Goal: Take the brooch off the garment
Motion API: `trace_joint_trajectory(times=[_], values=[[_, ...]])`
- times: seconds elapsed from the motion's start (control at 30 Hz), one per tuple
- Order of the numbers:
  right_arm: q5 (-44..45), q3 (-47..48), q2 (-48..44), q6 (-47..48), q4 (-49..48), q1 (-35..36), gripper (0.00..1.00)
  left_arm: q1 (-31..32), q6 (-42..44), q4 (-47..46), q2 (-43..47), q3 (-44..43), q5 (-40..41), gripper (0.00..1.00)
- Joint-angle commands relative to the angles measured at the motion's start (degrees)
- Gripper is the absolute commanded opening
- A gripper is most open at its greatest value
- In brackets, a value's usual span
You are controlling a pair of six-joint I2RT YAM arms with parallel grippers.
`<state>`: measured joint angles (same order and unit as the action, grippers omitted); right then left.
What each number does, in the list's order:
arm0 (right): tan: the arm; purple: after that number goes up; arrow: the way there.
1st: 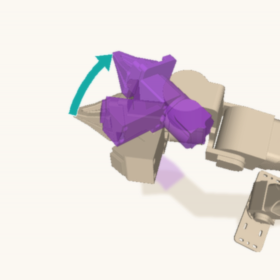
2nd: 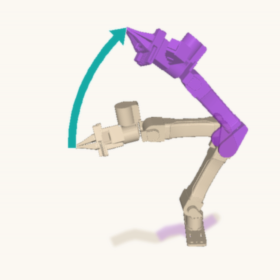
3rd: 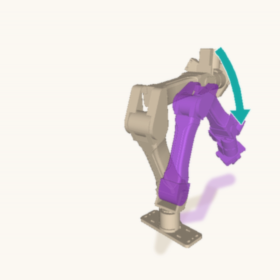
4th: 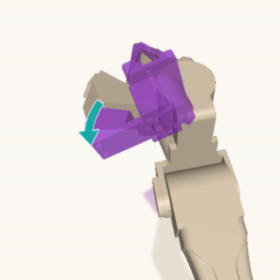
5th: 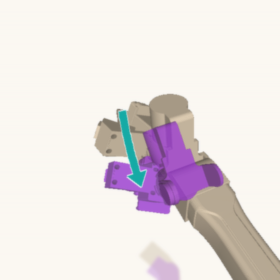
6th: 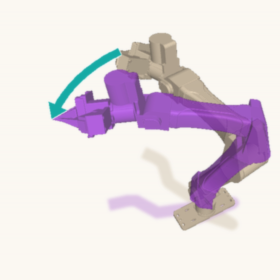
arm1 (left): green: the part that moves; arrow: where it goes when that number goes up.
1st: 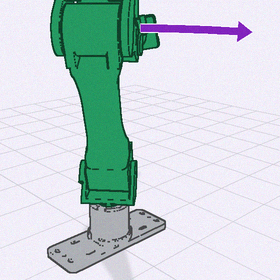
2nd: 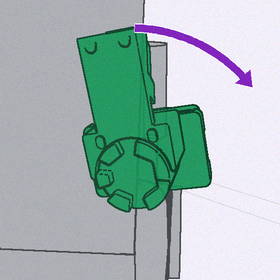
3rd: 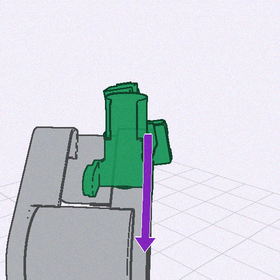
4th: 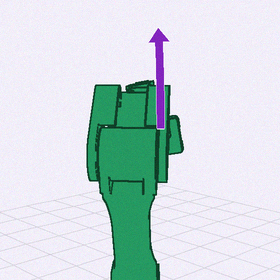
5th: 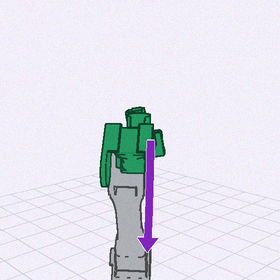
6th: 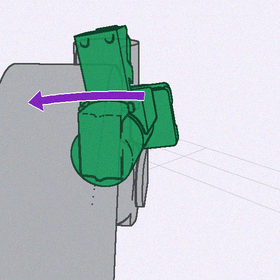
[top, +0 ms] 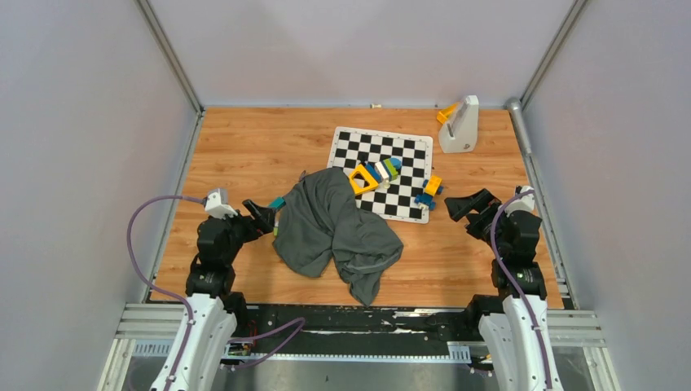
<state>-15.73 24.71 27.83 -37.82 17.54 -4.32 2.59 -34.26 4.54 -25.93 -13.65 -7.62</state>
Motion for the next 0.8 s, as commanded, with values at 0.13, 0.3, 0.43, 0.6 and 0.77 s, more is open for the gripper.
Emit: trace_joint_trajectory(times=[0.13, 0.3, 0.43, 0.6, 0.77], values=[[1.2, 0.2, 0.0, 1.0, -2.2, 0.0, 0.99, -0.1, 1.2, -2.4, 1.0, 0.5, -2.5, 1.0], [-3.1, 1.3, 1.3, 2.9, -3.1, 0.0, 0.95, -0.1, 2.4, -5.0, -1.7, 0.4, -6.8, 1.0], [-11.1, 3.0, 5.5, 3.9, -5.5, 0.5, 0.9, -0.1, 2.3, -8.1, -4.7, 0.6, -10.1, 0.99], [-10.0, 7.0, 15.6, 7.1, -5.9, 11.0, 0.85, -0.1, 2.1, -10.6, -8.9, 0.2, -11.8, 0.96], [3.0, 12.6, 27.3, 9.7, -6.1, 33.7, 0.85, -0.1, 2.0, -11.4, -11.0, -0.1, -12.2, 0.94]])
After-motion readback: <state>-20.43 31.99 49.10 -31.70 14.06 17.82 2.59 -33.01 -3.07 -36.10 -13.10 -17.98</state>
